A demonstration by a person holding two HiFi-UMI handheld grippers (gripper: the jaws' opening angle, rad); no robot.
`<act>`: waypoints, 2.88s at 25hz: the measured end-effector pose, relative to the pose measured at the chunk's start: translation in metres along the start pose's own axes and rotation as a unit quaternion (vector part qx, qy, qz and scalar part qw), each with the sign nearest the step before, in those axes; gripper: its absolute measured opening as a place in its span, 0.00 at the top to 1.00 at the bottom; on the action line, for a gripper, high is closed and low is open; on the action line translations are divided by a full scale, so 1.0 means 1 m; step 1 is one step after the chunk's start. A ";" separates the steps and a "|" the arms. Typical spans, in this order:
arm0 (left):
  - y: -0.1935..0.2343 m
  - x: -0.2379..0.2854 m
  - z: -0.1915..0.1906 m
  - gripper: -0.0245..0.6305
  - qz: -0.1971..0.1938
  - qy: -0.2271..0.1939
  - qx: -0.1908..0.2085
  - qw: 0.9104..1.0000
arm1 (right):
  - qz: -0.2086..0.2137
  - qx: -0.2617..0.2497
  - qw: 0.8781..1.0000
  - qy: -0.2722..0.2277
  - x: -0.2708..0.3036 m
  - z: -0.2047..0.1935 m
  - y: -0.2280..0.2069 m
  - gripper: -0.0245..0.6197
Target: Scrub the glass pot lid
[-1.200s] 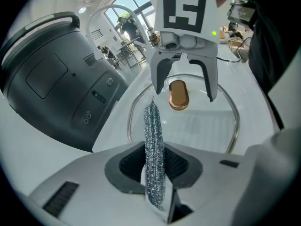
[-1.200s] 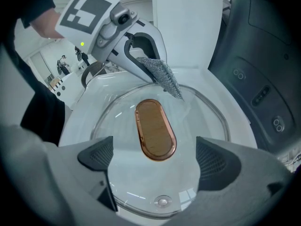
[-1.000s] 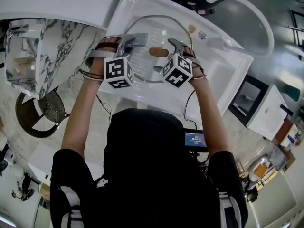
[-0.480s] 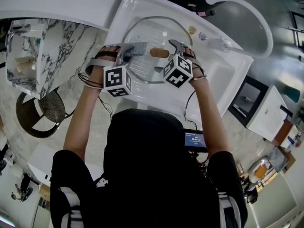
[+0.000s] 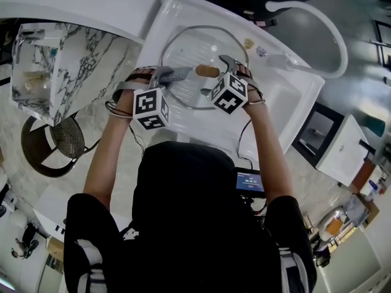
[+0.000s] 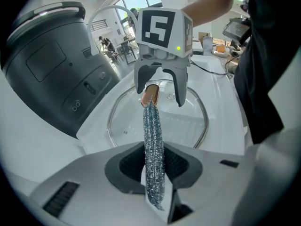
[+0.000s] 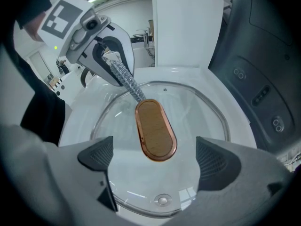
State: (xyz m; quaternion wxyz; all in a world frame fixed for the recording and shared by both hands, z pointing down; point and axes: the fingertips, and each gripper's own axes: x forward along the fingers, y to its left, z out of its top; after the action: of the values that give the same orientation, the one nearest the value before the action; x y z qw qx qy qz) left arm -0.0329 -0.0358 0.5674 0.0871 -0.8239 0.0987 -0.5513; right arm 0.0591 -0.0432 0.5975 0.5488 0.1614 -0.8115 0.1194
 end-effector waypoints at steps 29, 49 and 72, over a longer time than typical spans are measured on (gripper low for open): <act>0.036 -0.047 0.013 0.84 0.051 -0.068 -0.100 0.991 | -0.052 0.093 0.992 -0.062 -0.068 0.028 -0.017 0.20; 0.086 -0.143 0.088 0.84 0.131 -0.186 -0.140 0.964 | -0.132 0.169 0.959 -0.183 -0.166 0.080 -0.011 0.20; 0.093 -0.280 0.115 0.84 0.174 -0.365 -0.190 0.895 | -0.277 0.227 0.862 -0.358 -0.296 0.153 0.017 0.96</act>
State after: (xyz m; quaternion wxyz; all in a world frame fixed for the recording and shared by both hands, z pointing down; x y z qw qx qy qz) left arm -0.0366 -0.0496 0.2512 0.0533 -0.9378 0.3045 -0.1582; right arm 0.0246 -0.0459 0.2654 0.1788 0.5315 -0.8243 0.0776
